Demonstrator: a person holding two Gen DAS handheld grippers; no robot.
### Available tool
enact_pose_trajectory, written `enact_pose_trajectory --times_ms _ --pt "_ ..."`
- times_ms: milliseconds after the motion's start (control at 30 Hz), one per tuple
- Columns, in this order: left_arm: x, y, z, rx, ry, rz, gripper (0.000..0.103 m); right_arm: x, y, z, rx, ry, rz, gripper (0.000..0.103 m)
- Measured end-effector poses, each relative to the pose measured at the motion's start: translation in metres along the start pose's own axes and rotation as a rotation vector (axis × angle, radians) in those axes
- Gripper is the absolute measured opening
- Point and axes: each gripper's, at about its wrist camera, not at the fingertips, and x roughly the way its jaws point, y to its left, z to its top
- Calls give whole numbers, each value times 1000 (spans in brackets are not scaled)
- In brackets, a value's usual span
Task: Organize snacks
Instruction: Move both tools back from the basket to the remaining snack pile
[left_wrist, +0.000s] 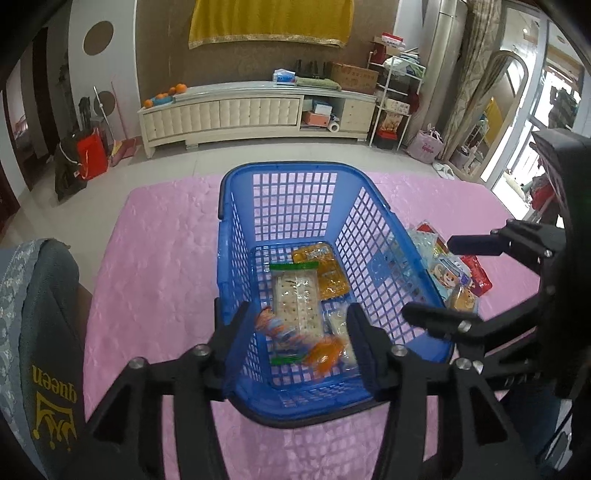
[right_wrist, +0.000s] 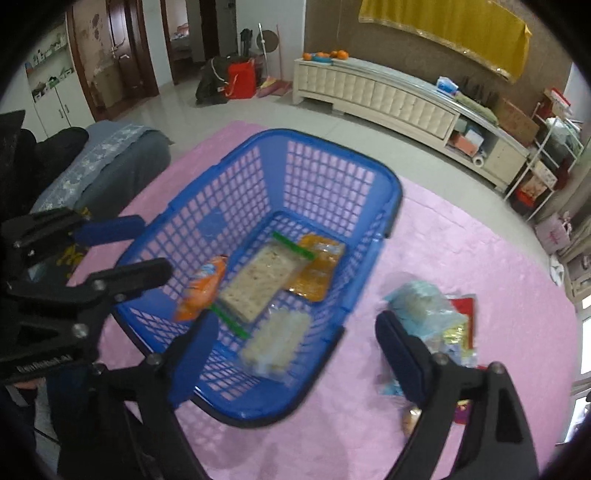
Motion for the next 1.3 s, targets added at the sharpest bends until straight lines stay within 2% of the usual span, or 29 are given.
enact_pose_trajectory --times_ms 300,767,900,1133,1300 --pt "-16 -30 -1 64 -15 -4 63 -22 -32 -18 70 -24 -14 90" --pt "-33 -98 0 154 -40 -20 67 -78 -80 -64 160 -107 -12 90" --pt "-28 -119 0 145 -36 -63 68 -83 -99 -77 186 -105 -25 90" --pt "-11 -160 6 168 -15 -74 68 -94 -132 -99 230 -124 -56 90" --pt "9 -179 16 104 39 -97 68 -96 -159 -106 256 -137 -78 90"
